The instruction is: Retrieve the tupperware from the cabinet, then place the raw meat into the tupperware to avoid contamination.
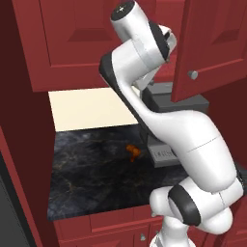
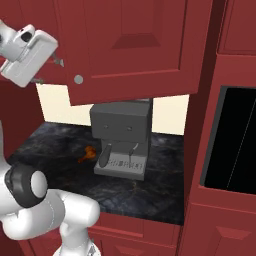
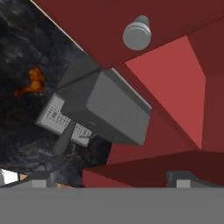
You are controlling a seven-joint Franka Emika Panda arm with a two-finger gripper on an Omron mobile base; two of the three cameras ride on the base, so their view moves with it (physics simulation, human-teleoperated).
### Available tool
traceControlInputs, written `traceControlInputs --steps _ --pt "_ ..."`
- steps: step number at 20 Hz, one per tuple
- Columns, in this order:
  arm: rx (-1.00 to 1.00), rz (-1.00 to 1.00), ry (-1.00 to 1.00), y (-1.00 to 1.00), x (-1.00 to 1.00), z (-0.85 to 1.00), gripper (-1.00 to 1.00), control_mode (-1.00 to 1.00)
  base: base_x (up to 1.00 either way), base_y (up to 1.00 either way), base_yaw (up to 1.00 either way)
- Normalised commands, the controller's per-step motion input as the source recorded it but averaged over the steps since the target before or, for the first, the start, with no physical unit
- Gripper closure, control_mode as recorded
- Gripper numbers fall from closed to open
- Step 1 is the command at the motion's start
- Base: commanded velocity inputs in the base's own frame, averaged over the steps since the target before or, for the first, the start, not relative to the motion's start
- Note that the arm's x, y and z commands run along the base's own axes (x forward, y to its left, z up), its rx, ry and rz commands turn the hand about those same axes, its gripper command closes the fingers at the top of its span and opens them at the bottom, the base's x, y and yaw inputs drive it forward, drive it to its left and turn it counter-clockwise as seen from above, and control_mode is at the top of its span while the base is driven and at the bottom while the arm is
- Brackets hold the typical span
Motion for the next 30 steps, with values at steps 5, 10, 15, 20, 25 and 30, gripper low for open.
traceControlInputs --steps 5,10,15,20,25,30 --pt "-0.13 0.04 0.14 -0.13 0.31 -0.1 -1.0 -1.0 0.0 0.0 0.0" --pt "-0.1 0.02 0.15 -0.21 0.17 -0.1 -1.0 -1.0 0.0 0.0 0.0" --pt "-0.02 0.0 0.15 -0.37 -0.01 -0.08 -1.0 -1.0 0.0 0.0 0.0" --pt "0.0 -0.04 0.16 -0.39 -0.33 -0.12 -1.0 -1.0 0.0 0.0 0.0" --pt "0.0 -0.11 0.08 -0.38 -0.77 -0.13 -1.0 -1.0 0.0 0.0 0.0" --pt "0.04 -0.14 0.0 -0.41 -0.81 -0.02 -1.0 -1.0 0.0 0.0 0.0"
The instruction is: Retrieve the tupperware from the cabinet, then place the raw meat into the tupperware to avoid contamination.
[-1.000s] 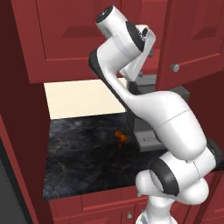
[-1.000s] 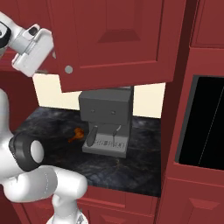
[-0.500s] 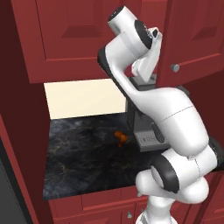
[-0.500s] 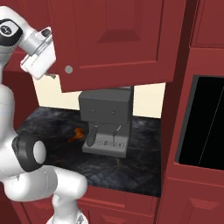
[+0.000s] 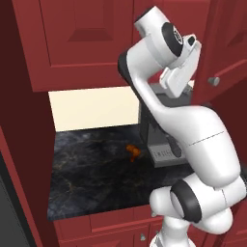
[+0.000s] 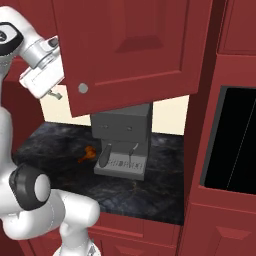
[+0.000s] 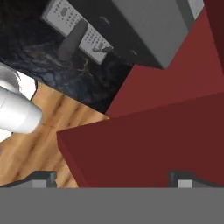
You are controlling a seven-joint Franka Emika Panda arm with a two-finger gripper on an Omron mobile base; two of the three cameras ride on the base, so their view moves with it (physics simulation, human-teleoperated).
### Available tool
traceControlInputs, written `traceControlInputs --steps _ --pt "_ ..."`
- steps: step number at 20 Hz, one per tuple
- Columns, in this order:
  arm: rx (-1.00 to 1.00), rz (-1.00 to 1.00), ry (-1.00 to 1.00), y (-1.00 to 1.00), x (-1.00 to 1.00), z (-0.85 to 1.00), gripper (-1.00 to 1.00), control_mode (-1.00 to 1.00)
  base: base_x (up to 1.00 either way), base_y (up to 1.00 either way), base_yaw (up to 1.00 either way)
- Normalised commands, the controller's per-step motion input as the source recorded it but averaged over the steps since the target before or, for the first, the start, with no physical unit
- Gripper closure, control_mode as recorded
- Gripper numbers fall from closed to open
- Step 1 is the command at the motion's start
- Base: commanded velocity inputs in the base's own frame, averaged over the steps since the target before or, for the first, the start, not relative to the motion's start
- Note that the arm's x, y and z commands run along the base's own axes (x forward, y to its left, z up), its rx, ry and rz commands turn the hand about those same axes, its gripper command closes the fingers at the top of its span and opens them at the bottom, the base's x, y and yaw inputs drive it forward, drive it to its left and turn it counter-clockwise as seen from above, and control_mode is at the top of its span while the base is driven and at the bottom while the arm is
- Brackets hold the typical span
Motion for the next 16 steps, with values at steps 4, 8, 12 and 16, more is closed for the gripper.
traceControlInputs --steps 4,8,12,16 --pt "0.01 -0.09 -0.05 -0.58 -0.73 -0.1 -1.0 -1.0 0.0 0.0 0.0" --pt "0.01 -0.03 -0.11 -0.75 -0.65 -0.16 -1.0 -1.0 0.0 0.0 0.0" --pt "0.0 -0.01 -0.14 -0.8 -0.59 -0.06 -1.0 -1.0 0.0 0.0 0.0" --pt "0.02 0.0 -0.12 -0.82 -0.47 -0.08 -1.0 -1.0 0.0 0.0 0.0"
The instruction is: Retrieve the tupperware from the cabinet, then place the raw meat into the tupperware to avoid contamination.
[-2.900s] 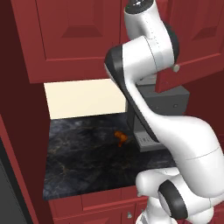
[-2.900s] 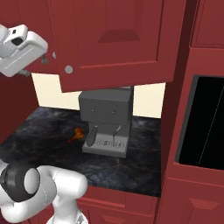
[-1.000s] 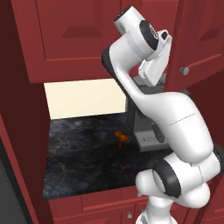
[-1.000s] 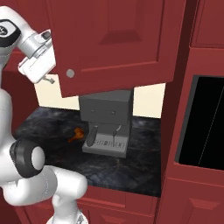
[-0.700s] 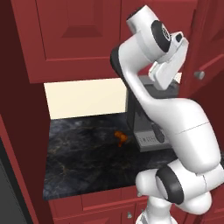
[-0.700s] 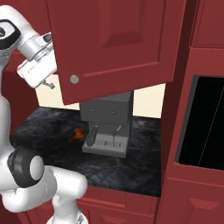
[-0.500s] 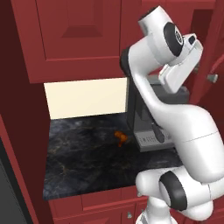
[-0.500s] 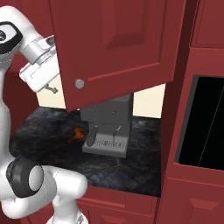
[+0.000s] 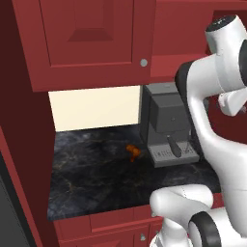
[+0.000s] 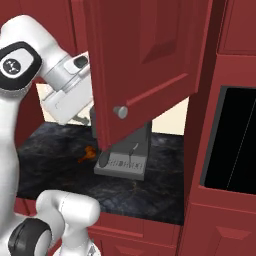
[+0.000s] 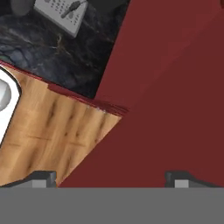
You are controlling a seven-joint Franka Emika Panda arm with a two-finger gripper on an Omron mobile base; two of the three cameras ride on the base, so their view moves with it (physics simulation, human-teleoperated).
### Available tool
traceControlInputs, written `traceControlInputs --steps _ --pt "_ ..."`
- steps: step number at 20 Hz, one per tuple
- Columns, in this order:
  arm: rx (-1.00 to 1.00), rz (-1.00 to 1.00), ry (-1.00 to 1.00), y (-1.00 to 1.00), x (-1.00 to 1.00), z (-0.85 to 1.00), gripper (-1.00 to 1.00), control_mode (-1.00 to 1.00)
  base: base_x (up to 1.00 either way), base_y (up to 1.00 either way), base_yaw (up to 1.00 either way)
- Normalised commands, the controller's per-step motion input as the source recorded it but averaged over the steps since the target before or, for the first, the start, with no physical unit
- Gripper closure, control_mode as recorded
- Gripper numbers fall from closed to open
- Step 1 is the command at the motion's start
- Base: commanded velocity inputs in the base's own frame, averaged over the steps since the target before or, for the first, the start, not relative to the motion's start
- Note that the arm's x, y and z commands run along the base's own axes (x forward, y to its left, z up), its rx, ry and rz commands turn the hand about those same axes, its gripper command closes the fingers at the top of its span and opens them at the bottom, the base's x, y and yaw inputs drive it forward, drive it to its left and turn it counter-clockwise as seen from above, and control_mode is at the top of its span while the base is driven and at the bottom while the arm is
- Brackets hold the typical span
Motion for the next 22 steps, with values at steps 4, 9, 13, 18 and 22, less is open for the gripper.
traceControlInputs --steps 4,9,13,18,22 --pt "0.03 0.0 -0.08 -0.68 -0.17 -0.08 -1.0 -1.0 0.0 0.0 0.0" --pt "0.0 0.07 -0.03 -0.28 -0.02 -0.05 -1.0 -1.0 0.0 0.0 0.0" --pt "0.02 0.11 0.0 -0.45 0.13 -0.13 -1.0 -1.0 0.0 0.0 0.0" --pt "0.03 0.08 0.0 -0.43 0.16 -0.05 -1.0 -1.0 0.0 0.0 0.0" --pt "0.0 0.06 -0.02 -0.41 0.09 -0.07 -1.0 -1.0 0.0 0.0 0.0"
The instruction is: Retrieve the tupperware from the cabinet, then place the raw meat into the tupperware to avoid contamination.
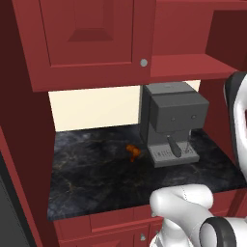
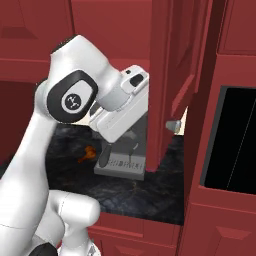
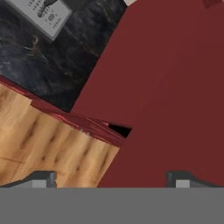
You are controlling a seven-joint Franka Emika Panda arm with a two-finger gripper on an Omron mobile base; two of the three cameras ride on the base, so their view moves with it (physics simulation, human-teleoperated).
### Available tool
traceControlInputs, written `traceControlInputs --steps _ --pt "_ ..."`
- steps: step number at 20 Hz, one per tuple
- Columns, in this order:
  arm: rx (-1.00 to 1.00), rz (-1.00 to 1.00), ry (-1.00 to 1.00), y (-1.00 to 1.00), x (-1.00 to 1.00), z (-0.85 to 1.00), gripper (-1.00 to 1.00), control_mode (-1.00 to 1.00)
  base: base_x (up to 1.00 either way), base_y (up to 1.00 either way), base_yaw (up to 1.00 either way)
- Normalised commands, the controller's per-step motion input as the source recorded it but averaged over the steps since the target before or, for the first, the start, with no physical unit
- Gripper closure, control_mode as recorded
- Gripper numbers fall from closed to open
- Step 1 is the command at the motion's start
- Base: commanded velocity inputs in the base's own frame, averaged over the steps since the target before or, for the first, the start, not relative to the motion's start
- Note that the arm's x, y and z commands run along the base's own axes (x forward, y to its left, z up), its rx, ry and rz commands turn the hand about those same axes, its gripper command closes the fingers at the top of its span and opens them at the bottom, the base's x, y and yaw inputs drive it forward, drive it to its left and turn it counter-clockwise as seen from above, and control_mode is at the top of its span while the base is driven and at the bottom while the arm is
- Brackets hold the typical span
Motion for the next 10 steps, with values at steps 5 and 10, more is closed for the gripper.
traceControlInputs --steps 5,10 --pt "0.01 0.05 -0.01 -0.37 0.15 -0.1 -1.0 -1.0 0.0 0.0 0.0" --pt "0.0 0.02 -0.01 0.14 0.03 -0.09 -1.0 -1.0 0.0 0.0 0.0"
